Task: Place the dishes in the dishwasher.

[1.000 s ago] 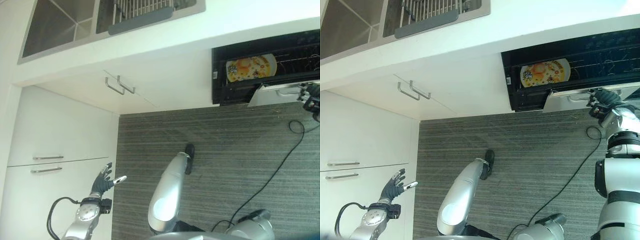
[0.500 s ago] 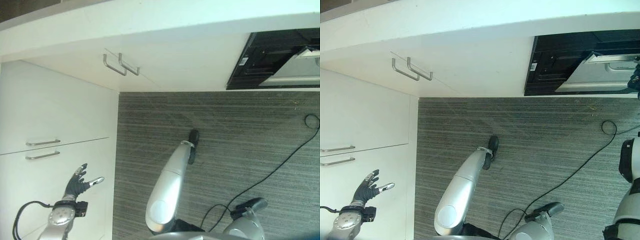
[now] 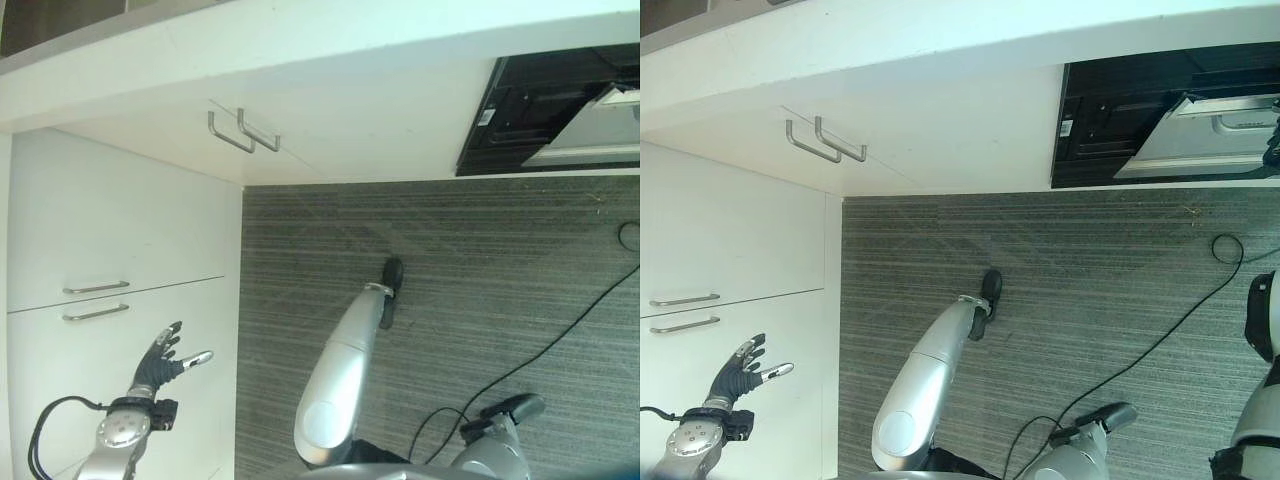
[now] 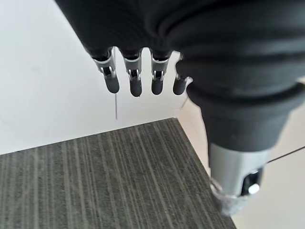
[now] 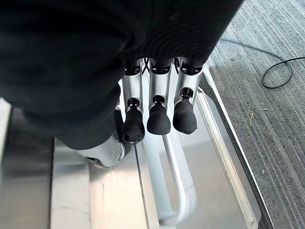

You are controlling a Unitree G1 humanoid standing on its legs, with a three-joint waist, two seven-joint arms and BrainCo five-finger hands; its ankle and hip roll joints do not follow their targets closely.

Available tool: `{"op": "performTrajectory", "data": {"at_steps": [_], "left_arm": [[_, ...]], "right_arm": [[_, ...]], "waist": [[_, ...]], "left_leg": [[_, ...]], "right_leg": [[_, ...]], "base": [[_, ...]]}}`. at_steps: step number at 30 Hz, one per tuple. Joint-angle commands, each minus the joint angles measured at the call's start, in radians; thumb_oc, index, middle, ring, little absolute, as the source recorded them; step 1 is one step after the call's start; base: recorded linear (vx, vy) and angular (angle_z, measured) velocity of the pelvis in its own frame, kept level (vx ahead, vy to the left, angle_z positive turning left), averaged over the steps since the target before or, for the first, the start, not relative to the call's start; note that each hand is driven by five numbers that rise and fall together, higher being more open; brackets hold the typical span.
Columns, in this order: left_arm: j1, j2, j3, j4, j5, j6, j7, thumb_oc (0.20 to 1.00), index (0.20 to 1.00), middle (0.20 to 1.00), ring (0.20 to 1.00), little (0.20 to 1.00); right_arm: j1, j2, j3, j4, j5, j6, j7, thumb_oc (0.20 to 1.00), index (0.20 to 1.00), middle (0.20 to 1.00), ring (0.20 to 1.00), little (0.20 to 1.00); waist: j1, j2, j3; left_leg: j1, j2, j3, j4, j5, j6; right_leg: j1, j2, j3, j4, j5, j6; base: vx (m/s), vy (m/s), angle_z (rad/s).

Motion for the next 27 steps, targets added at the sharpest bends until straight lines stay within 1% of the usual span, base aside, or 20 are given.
{"op": "performTrajectory", "data": {"at_steps": [1, 2, 3, 5, 6, 7, 8, 10, 12, 14, 15, 17, 18, 20, 22, 23, 24, 25, 26, 27], "left_arm": [[0.020, 0.056, -0.004, -0.019, -0.002, -0.014, 0.036, 1.000, 1.000, 1.000, 1.000, 1.000], [0.020, 0.052, -0.003, -0.025, 0.000, -0.015, 0.038, 1.000, 1.000, 1.000, 1.000, 1.000], [0.023, 0.048, 0.001, -0.038, 0.007, -0.023, 0.046, 1.000, 1.000, 1.000, 1.000, 1.000], [0.024, 0.036, 0.005, -0.047, 0.006, -0.025, 0.066, 1.000, 1.000, 1.000, 1.000, 1.000], [0.015, 0.022, 0.008, -0.050, -0.001, -0.028, 0.086, 1.000, 1.000, 1.000, 1.000, 1.000], [0.012, 0.021, 0.010, -0.048, -0.003, -0.026, 0.089, 1.000, 1.000, 1.000, 1.000, 1.000], [-0.012, -0.001, 0.007, -0.039, 0.002, -0.026, 0.103, 1.000, 1.000, 1.000, 1.000, 1.000], [-0.020, -0.007, 0.004, -0.036, 0.005, -0.025, 0.106, 1.000, 1.000, 1.000, 1.000, 1.000], [-0.055, -0.027, -0.010, 0.003, 0.016, -0.025, 0.112, 1.000, 1.000, 1.000, 1.000, 1.000], [-0.084, -0.040, -0.023, 0.029, 0.024, -0.017, 0.121, 1.000, 1.000, 1.000, 1.000, 1.000], [-0.097, -0.049, -0.031, 0.055, 0.034, -0.026, 0.123, 1.000, 1.000, 1.000, 1.000, 1.000], [-0.123, -0.059, -0.047, 0.079, 0.046, -0.021, 0.127, 1.000, 1.000, 1.000, 1.000, 1.000], [-0.143, -0.068, -0.053, 0.103, 0.058, -0.017, 0.119, 1.000, 1.000, 1.000, 1.000, 1.000], [-0.178, -0.090, -0.063, 0.147, 0.063, 0.014, 0.100, 1.000, 1.000, 1.000, 1.000, 1.000], [-0.199, -0.121, -0.070, 0.197, 0.064, 0.041, 0.092, 1.000, 1.000, 1.000, 1.000, 1.000], [-0.210, -0.134, -0.073, 0.223, 0.043, 0.061, 0.088, 1.000, 1.000, 1.000, 1.000, 1.000], [-0.229, -0.163, -0.073, 0.278, 0.023, 0.087, 0.057, 1.000, 1.000, 1.000, 1.000, 1.000], [-0.238, -0.175, -0.079, 0.301, 0.029, 0.098, 0.039, 1.000, 1.000, 1.000, 1.000, 1.000], [-0.263, -0.195, -0.104, 0.360, 0.022, 0.100, 0.026, 1.000, 1.000, 1.000, 1.000, 1.000], [-0.277, -0.206, -0.119, 0.394, -0.005, 0.111, 0.013, 1.000, 1.000, 1.000, 1.000, 1.000]], "right_arm": [[0.048, 0.081, -0.054, -0.245, 0.061, -0.174, -0.005, 0.200, 0.200, 0.200, 0.200, 0.200], [0.074, 0.087, -0.071, -0.266, 0.058, -0.177, -0.006, 0.200, 0.200, 0.200, 0.200, 0.200], [0.170, 0.114, -0.126, -0.344, 0.059, -0.198, -0.016, 0.200, 0.200, 0.200, 0.200, 0.200], [0.300, 0.160, -0.189, -0.433, 0.025, -0.224, -0.033, 0.200, 0.200, 0.200, 0.200, 0.200], [0.423, 0.221, -0.245, -0.534, 0.043, -0.220, -0.041, 0.200, 0.200, 0.200, 0.200, 0.200], [0.452, 0.236, -0.254, -0.557, 0.031, -0.223, -0.047, 0.200, 0.200, 0.200, 0.200, 0.200], [0.595, 0.315, -0.286, -0.656, 0.007, -0.233, -0.060, 0.200, 0.200, 0.200, 0.200, 0.200], [0.627, 0.337, -0.296, -0.677, 0.003, -0.231, -0.068, 0.200, 0.200, 0.200, 0.200, 0.200], [0.716, 0.399, -0.301, -0.724, -0.012, -0.228, -0.069, 0.200, 0.200, 0.200, 0.200, 0.200], [0.781, 0.438, -0.296, -0.745, -0.073, -0.231, -0.077, 0.200, 0.200, 0.200, 0.200, 0.200], [0.813, 0.449, -0.290, -0.750, -0.068, -0.225, -0.066, 0.200, 0.200, 0.200, 0.200, 0.200], [0.862, 0.475, -0.287, -0.745, -0.063, -0.207, -0.047, 0.200, 0.200, 0.200, 0.200, 0.200], [0.893, 0.492, -0.275, -0.734, -0.077, -0.199, -0.047, 0.200, 0.200, 0.200, 0.200, 0.200], [0.942, 0.512, -0.267, -0.699, -0.106, -0.191, -0.026, 0.200, 0.200, 0.200, 0.200, 0.200], [0.996, 0.531, -0.261, -0.643, -0.149, -0.187, -0.015, 0.200, 0.200, 0.200, 0.200, 0.200], [1.014, 0.547, -0.252, -0.606, -0.184, -0.197, -0.001, 0.200, 0.200, 0.200, 0.200, 0.200], [1.046, 0.573, -0.232, -0.557, -0.186, -0.213, 0.001, 0.200, 0.200, 0.200, 0.200, 0.200], [1.060, 0.587, -0.223, -0.534, -0.158, -0.212, 0.001, 0.200, 0.200, 0.200, 0.200, 0.200], [1.074, 0.624, -0.211, -0.447, -0.206, -0.244, 0.017, 0.200, 0.200, 0.200, 0.200, 0.200], [1.083, 0.639, -0.202, -0.410, -0.234, -0.258, 0.019, 0.200, 0.200, 0.200, 0.200, 0.200]], "waist": [[0.071, -0.060, -0.054], [0.068, -0.064, -0.055], [0.060, -0.079, -0.055], [0.047, -0.098, -0.060], [0.030, -0.122, -0.067], [0.025, -0.129, -0.070], [-0.004, -0.157, -0.082], [-0.012, -0.163, -0.085], [-0.045, -0.183, -0.099], [-0.069, -0.197, -0.108], [-0.080, -0.204, -0.114], [-0.097, -0.219, -0.127], [-0.109, -0.230, -0.138], [-0.130, -0.248, -0.160], [-0.152, -0.263, -0.187], [-0.159, -0.270, -0.198], [-0.172, -0.274, -0.215], [-0.180, -0.275, -0.222], [-0.216, -0.283, -0.237], [-0.232, -0.283, -0.243]], "left_leg": [[0.024, 0.105, 0.018, -0.191, 0.160, -0.209], [0.028, 0.107, 0.019, -0.196, 0.162, -0.209], [0.045, 0.115, 0.023, -0.212, 0.168, -0.208], [0.076, 0.125, 0.033, -0.238, 0.172, -0.210], [0.113, 0.139, 0.039, -0.275, 0.180, -0.209], [0.125, 0.142, 0.043, -0.284, 0.181, -0.209], [0.170, 0.160, 0.047, -0.314, 0.185, -0.213], [0.181, 0.166, 0.049, -0.318, 0.184, -0.216], [0.218, 0.185, 0.052, -0.322, 0.175, -0.220], [0.239, 0.200, 0.055, -0.308, 0.159, -0.223], [0.248, 0.208, 0.053, -0.296, 0.149, -0.224], [0.258, 0.216, 0.053, -0.276, 0.134, -0.226], [0.275, 0.213, 0.058, -0.275, 0.122, -0.222], [0.319, 0.191, 0.075, -0.291, 0.104, -0.206], [0.395, 0.150, 0.107, -0.363, 0.103, -0.177], [0.429, 0.136, 0.120, -0.402, 0.110, -0.166], [0.476, 0.116, 0.130, -0.470, 0.123, -0.147], [0.493, 0.105, 0.128, -0.498, 0.129, -0.138], [0.530, 0.066, 0.121, -0.561, 0.148, -0.104], [0.554, 0.056, 0.108, -0.592, 0.154, -0.095]], "right_leg": [[0.051, -0.070, 0.048, 0.080, -0.034, 0.030], [0.055, -0.065, 0.048, 0.076, -0.033, 0.030], [0.070, -0.049, 0.048, 0.061, -0.027, 0.029], [0.087, -0.028, 0.052, 0.039, -0.015, 0.030], [0.101, -0.005, 0.064, 0.018, -0.008, 0.030], [0.104, -0.001, 0.067, 0.013, -0.005, 0.031], [0.110, 0.023, 0.091, -0.003, 0.002, 0.032], [0.112, 0.028, 0.098, -0.007, 0.002, 0.032], [0.112, 0.038, 0.127, -0.008, 0.004, 0.031], [0.114, 0.038, 0.147, -0.004, 0.003, 0.029], [0.120, 0.039, 0.159, -0.002, 0.003, 0.031], [0.138, 0.041, 0.176, -0.006, 0.000, 0.030], [0.147, 0.040, 0.185, -0.006, 0.008, 0.031], [0.146, 0.027, 0.201, 0.015, 0.058, 0.040], [0.128, 0.014, 0.222, 0.089, 0.115, 0.041], [0.122, 0.013, 0.234, 0.126, 0.135, 0.041], [0.118, 0.020, 0.263, 0.168, 0.142, 0.041], [0.117, 0.026, 0.283, 0.180, 0.137, 0.041], [0.076, 0.073, 0.366, 0.167, 0.120, 0.039], [0.059, 0.101, 0.397, 0.153, 0.097, 0.032]], "base": [[-0.09, -0.063, 0.00], [-0.14, -0.090, 0.00], [-0.14, -0.094, 0.00], [-0.20, -0.116, -0.05], [-0.22, -0.116, -0.18], [-0.31, -0.162, -0.32], [-0.18, -0.096, -0.19], [-0.14, -0.040, -0.24], [-0.11, 0.040, -0.28], [-0.07, 0.092, -0.19], [-0.04, 0.108, -0.28], [-0.02, 0.158, -0.33], [0.01, 0.250, -0.21], [0.02, 0.248, -0.11], [0.04, 0.293, -0.20], [0.06, 0.323, -0.18], [0.06, 0.228, -0.09], [0.08, 0.245, -0.03], [0.09, 0.142, -0.09], [0.13, 0.101, -0.16]]}}
